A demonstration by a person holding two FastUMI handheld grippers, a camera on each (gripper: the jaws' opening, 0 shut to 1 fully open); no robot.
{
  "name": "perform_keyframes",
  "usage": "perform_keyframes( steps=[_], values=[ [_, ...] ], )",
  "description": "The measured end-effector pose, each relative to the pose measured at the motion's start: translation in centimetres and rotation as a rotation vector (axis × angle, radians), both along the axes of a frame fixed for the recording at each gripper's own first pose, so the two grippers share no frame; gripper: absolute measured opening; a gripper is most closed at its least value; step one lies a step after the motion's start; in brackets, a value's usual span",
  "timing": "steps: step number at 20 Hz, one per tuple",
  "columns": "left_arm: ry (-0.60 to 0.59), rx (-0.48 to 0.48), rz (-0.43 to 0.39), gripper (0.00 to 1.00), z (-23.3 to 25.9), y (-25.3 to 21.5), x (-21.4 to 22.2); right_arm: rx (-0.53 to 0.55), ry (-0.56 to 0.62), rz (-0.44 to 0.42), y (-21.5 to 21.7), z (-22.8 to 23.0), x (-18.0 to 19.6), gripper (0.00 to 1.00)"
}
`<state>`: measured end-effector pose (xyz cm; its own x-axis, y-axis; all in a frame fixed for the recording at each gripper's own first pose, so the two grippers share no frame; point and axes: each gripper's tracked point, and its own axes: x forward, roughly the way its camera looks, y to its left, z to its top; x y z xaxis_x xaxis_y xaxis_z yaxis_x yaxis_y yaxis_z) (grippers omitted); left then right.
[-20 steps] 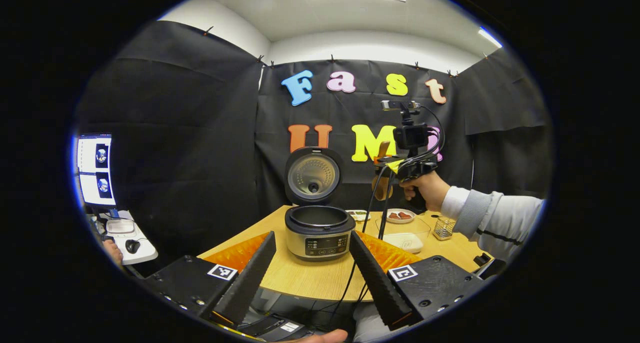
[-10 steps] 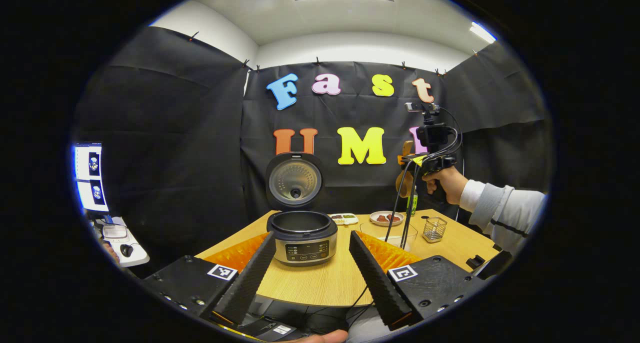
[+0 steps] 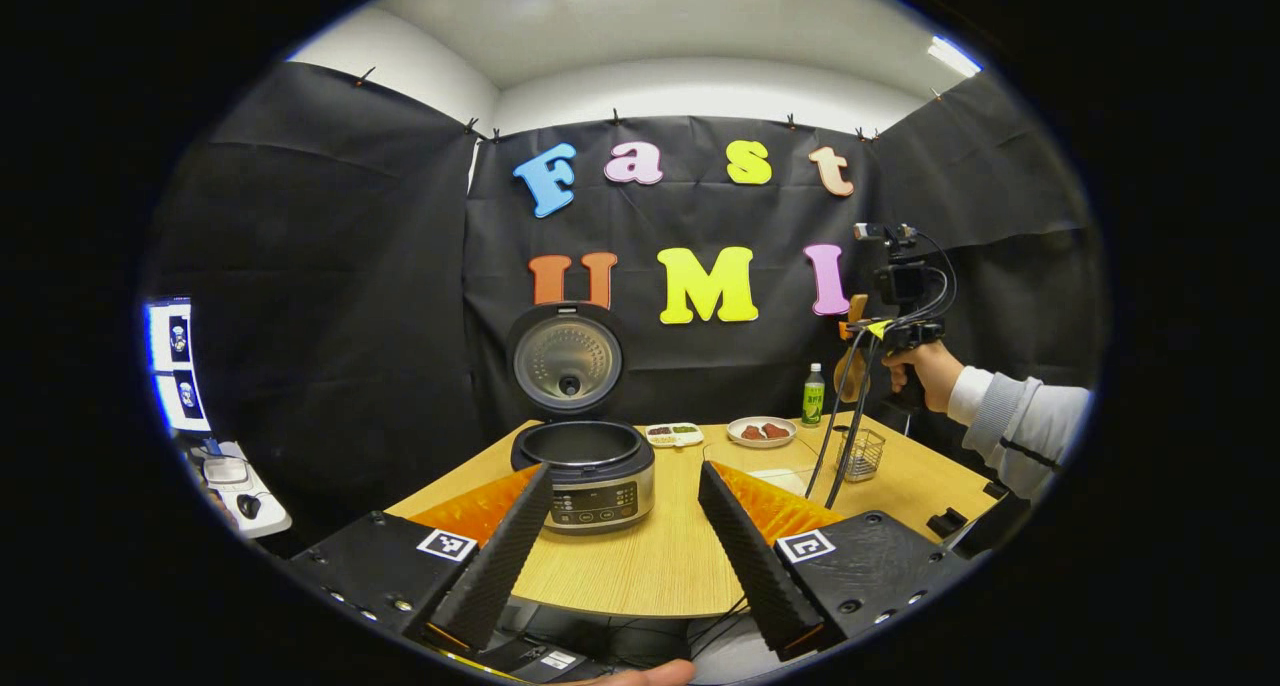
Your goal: Close the left gripper, press the button to open the rice cooker; take a wooden spoon from the chopstick holder with the right hand, scoop a spoonful of rice and pour it into the rice cooker, then put the wooden spoon back into the chopstick holder.
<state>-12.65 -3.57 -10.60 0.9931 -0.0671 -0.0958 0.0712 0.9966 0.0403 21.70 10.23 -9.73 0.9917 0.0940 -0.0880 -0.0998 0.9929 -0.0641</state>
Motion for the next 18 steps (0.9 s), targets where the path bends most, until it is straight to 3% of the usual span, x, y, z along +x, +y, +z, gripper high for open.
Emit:
perform_keyframes(
  steps=[6, 13, 18],
  values=[
    [-0.002, -0.002, -0.045, 0.94, -0.1, -1.8, -0.7, 0.037, 0.064, -0.019, -3.4, -5.1, 1.0, 0.13],
    [-0.032, 0.042, -0.009, 0.96, -0.5, -1.8, 0.9, 0.058, 0.080, 0.000, -4.6, -8.1, 2.0, 0.15],
    [0.013, 0.003, 0.010, 0.96, -1.6, -1.6, 3.1, 0.102, 0.112, 0.022, -5.0, -10.3, 3.3, 0.18]
  ],
)
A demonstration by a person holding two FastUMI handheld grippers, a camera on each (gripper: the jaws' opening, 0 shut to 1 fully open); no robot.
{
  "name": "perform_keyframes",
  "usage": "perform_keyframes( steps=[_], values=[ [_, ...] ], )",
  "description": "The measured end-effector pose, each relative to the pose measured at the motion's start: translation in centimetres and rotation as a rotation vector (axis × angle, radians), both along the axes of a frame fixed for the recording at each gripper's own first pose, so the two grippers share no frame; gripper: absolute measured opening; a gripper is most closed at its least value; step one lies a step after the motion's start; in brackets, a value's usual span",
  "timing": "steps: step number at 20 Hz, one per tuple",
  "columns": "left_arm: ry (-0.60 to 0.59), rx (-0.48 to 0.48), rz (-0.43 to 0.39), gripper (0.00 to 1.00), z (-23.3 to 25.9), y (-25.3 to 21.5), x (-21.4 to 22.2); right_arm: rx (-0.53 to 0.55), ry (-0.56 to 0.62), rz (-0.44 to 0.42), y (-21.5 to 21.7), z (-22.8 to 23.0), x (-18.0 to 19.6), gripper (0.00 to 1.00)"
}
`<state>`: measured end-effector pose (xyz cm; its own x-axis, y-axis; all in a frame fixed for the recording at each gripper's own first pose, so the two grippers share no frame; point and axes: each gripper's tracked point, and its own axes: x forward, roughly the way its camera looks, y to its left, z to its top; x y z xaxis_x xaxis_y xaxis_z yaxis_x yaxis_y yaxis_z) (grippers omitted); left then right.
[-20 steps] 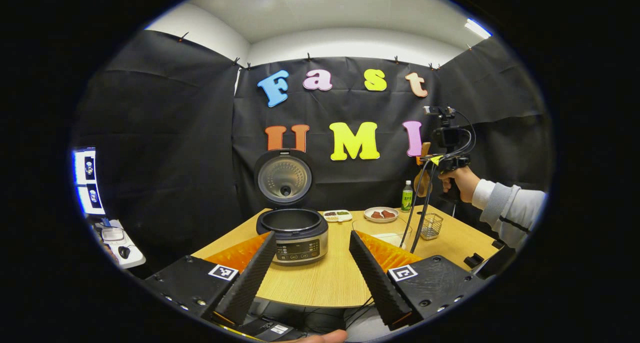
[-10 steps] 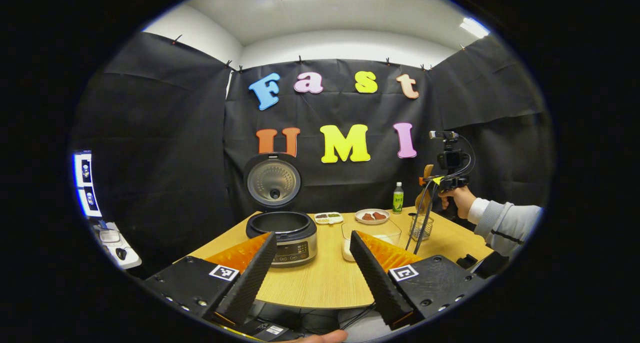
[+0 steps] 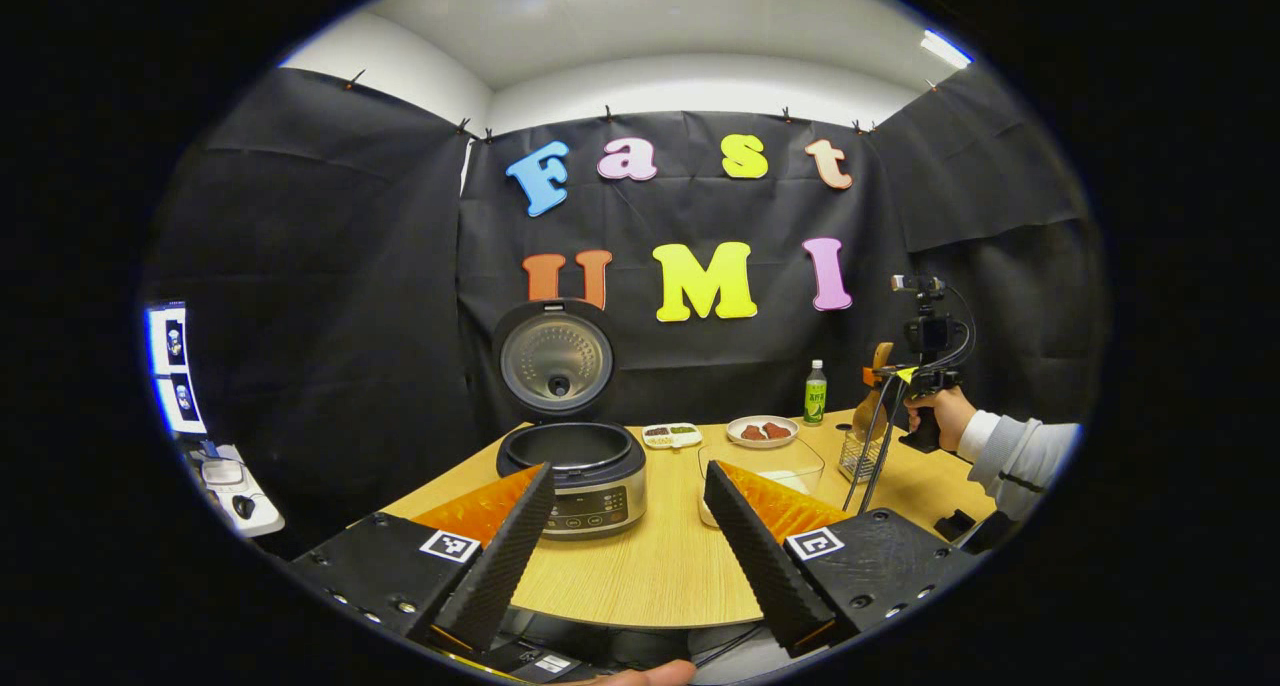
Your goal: Close the left gripper, press the button to open the rice cooker; take a wooden spoon from the chopstick holder with the right hand, scoop a spoonful of rice and pour it into the rice cooker, then put the wooden spoon back into the chopstick holder.
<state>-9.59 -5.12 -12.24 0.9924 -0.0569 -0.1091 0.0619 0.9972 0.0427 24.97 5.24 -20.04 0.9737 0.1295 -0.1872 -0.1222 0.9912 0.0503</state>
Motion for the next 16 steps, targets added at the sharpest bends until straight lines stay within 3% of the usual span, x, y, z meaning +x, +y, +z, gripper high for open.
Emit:
perform_keyframes(
  steps=[1, 4, 6, 11, 16],
  values=[
    [0.003, -0.002, 0.009, 0.96, 0.1, 0.2, 0.4, 0.001, 0.000, 0.009, 0.2, -0.1, 0.4, 0.19],
    [0.015, -0.009, 0.033, 0.96, -0.1, 0.5, 1.8, -0.031, -0.025, -0.002, -0.7, -0.4, 1.4, 0.72],
    [0.018, -0.002, 0.053, 0.96, -0.3, 0.9, 2.7, -0.052, -0.048, -0.018, -1.1, 0.0, 1.6, 0.95],
    [0.036, -0.028, 0.108, 0.96, -0.3, 2.2, 5.8, -0.038, -0.077, -0.021, -0.9, 1.7, 0.8, 1.00],
    [0.070, -0.059, 0.146, 0.96, 0.0, 4.7, 9.4, -0.040, -0.013, -0.042, -0.5, 2.6, -2.1, 1.00]
  ],
)
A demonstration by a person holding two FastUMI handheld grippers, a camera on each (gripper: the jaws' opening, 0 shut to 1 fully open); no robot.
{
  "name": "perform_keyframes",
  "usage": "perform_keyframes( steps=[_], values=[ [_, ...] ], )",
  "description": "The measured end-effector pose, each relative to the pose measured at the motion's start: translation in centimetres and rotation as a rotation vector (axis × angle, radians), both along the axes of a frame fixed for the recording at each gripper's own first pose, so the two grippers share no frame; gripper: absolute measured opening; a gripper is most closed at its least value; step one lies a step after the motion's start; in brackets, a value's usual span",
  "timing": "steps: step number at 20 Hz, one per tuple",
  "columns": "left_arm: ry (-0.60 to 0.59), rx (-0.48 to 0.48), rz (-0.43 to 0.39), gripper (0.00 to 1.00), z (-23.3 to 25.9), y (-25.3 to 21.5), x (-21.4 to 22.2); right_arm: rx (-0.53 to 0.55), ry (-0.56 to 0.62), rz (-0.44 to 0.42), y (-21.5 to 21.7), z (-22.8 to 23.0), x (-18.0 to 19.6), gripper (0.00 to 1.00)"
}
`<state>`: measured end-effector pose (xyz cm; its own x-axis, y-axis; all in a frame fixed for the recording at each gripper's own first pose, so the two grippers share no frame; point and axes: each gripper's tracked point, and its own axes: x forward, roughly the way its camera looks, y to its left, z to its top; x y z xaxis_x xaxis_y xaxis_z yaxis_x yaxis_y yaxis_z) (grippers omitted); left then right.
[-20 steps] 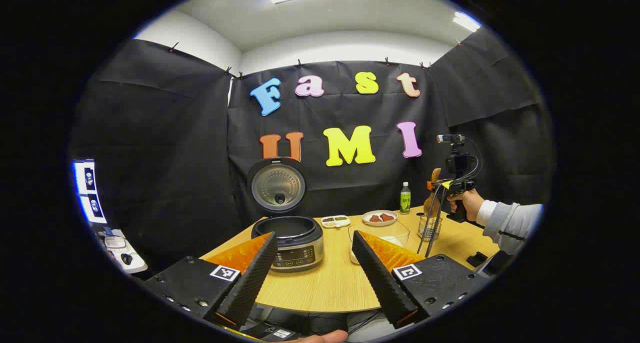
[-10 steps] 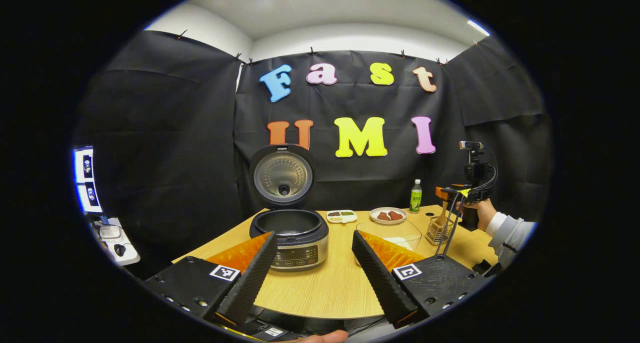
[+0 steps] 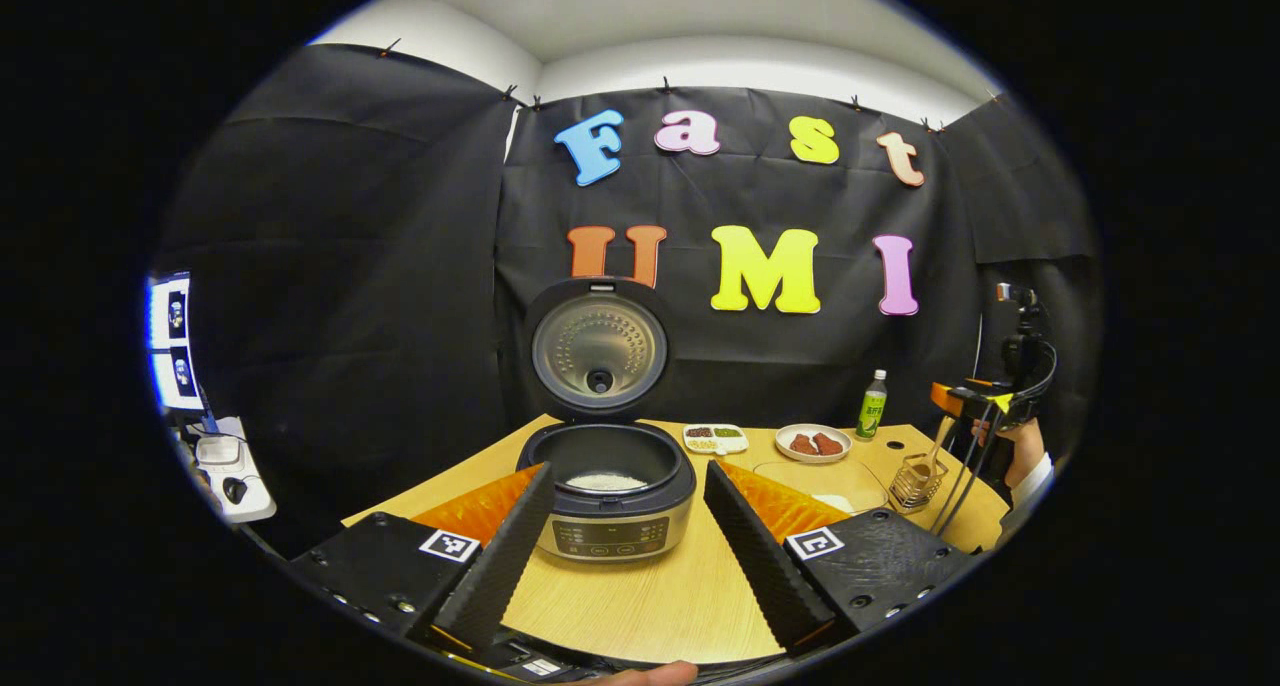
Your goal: Close the left gripper, press the button to open the rice cooker; take a wooden spoon from the chopstick holder with the right hand, scoop a spoonful of rice and pour it into the rice cooker, then put the wooden spoon back into the chopstick holder.
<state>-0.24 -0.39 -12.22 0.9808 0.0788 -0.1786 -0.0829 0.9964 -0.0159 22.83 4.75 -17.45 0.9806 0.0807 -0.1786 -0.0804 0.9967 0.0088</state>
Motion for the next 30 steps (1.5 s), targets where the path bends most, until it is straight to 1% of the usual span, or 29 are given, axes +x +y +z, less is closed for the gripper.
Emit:
perform_keyframes(
  steps=[1, 2, 3, 6, 8, 10, 12, 14, 17, 19, 20, 24, 26, 28, 29, 30],
  values=[
    [-0.003, 0.010, 0.010, 0.96, 0.3, 0.6, 0.7, 0.001, 0.003, -0.010, -0.2, 0.5, -0.8, 1.00],
    [-0.013, 0.027, 0.025, 1.00, 0.8, 1.3, 1.4, 0.004, 0.004, -0.016, -0.3, 1.0, -1.8, 1.00],
    [-0.019, 0.046, 0.045, 0.96, 1.3, 2.2, 2.0, 0.009, 0.003, -0.020, -0.5, 1.7, -2.6, 1.00],
    [-0.033, 0.065, 0.088, 0.96, 2.2, 4.2, 3.6, 0.026, -0.018, 0.006, -0.3, 4.6, -5.7, 1.00],
    [-0.049, 0.050, 0.118, 0.96, 2.7, 5.4, 4.5, 0.045, -0.044, -0.001, -0.7, 7.0, -7.5, 1.00],
    [-0.039, 0.018, 0.114, 0.96, 3.0, 5.6, 5.8, 0.073, -0.057, 0.003, -0.4, 8.7, -9.1, 1.00],
    [-0.050, 0.027, 0.124, 0.96, 4.3, 6.0, 6.9, 0.100, -0.057, 0.032, 0.5, 9.6, -10.6, 1.00],
    [-0.109, 0.043, 0.121, 0.94, 6.8, 6.0, 9.0, 0.106, -0.057, 0.048, 0.9, 9.9, -11.9, 1.00],
    [-0.133, 0.027, 0.090, 0.94, 9.2, 5.0, 11.9, 0.073, -0.036, 0.066, 1.5, 9.5, -13.7, 1.00],
    [-0.177, 0.053, 0.061, 0.94, 11.1, 4.1, 14.1, 0.068, -0.025, 0.080, 2.1, 9.2, -14.8, 1.00],
    [-0.200, 0.069, 0.047, 0.94, 11.9, 3.8, 15.3, 0.071, -0.038, 0.090, 2.3, 9.5, -15.2, 1.00],
    [-0.234, 0.094, 0.026, 0.94, 13.4, 3.3, 20.5, 0.047, -0.074, 0.117, 2.1, 9.6, -16.0, 1.00],
    [-0.249, 0.100, -0.004, 0.94, 14.1, 2.8, 23.0, 0.053, -0.068, 0.120, 1.8, 9.2, -16.1, 1.00],
    [-0.247, 0.097, -0.005, 0.94, 14.1, 3.4, 25.4, 0.065, -0.073, 0.134, 1.7, 9.1, -16.2, 1.00],
    [-0.249, 0.083, -0.006, 0.95, 14.2, 3.6, 26.6, 0.070, -0.079, 0.133, 1.4, 9.2, -16.2, 1.00],
    [-0.262, 0.066, 0.000, 1.00, 14.6, 3.9, 27.6, 0.068, -0.083, 0.132, 1.0, 9.1, -16.3, 1.00]
  ],
)
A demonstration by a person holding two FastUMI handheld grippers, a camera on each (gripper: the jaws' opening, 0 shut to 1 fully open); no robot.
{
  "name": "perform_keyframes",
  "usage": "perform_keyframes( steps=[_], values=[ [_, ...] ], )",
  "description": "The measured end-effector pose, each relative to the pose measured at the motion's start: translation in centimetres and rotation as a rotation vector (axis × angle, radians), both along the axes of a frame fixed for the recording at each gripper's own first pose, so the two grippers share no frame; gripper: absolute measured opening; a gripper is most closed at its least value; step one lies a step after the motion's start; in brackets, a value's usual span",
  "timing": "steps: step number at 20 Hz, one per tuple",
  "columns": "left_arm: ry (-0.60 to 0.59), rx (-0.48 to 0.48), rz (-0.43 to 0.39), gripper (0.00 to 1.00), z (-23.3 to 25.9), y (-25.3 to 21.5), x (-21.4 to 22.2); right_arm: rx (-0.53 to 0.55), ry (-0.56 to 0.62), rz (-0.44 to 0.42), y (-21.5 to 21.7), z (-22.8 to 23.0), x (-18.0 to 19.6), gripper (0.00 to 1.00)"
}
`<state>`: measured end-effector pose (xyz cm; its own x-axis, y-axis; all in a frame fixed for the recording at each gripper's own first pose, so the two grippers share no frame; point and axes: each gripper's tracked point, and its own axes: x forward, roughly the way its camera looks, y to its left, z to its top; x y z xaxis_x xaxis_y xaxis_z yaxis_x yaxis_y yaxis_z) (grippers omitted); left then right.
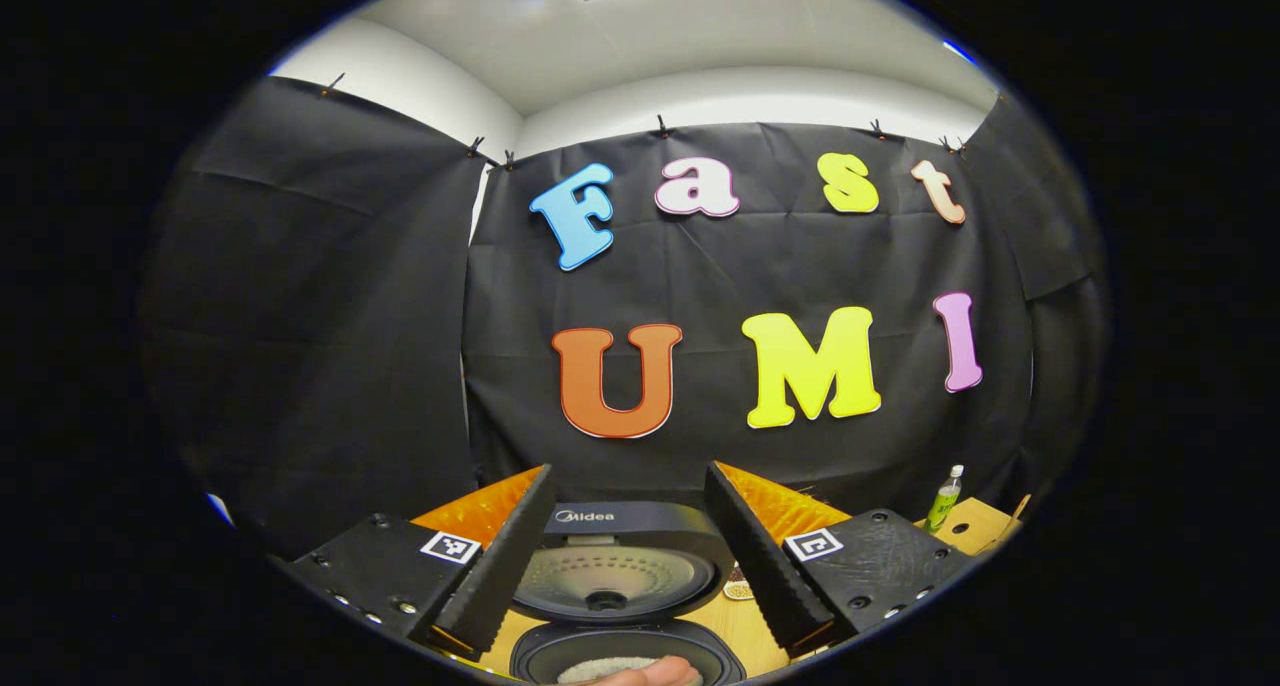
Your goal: Close the left gripper, press the button to open the rice cooker; take a wooden spoon from the chopstick holder with the right hand, scoop a spoonful of rice and pour it into the rice cooker, then put the wooden spoon back into the chopstick holder.
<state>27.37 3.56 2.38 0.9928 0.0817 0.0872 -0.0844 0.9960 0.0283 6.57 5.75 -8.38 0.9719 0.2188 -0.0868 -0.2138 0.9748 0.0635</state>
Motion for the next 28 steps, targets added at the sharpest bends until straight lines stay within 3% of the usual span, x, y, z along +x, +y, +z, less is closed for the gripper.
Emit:
perform_keyframes(
  steps=[1, 4, 5, 6, 11, 14, 19, 28],
  values=[
    [-0.005, -0.024, 0.003, 0.95, 0.0, 0.5, 1.1, 0.004, -0.008, -0.008, -0.5, 0.1, -0.1, 1.00],
    [-0.015, -0.018, 0.040, 0.95, -0.3, 2.2, 3.7, 0.015, -0.015, -0.051, -2.3, 0.1, 0.0, 1.00],
    [-0.012, -0.022, 0.045, 1.00, -0.3, 2.5, 4.4, 0.017, -0.015, -0.058, -2.6, -0.1, 0.1, 1.00],
    [-0.005, -0.033, 0.046, 0.95, -0.5, 2.8, 5.2, 0.018, -0.013, -0.062, -2.9, -0.2, -0.1, 1.00],
    [0.134, -0.099, 0.062, 0.95, -4.3, 4.0, 7.3, 0.043, -0.003, -0.066, -3.6, -0.7, -0.3, 1.00],
    [0.155, -0.038, 0.087, 1.00, -4.7, 4.4, 6.8, 0.055, 0.015, -0.070, -3.8, -1.4, -0.3, 1.00],
    [0.127, -0.035, 0.044, 0.97, -4.3, 3.9, 5.9, 0.047, 0.049, -0.073, -3.3, -2.4, 0.1, 1.00],
    [0.159, -0.030, 0.093, 0.98, -4.4, 3.7, 3.4, 0.080, 0.095, -0.011, -0.8, -3.7, 0.6, 1.00]
  ],
)
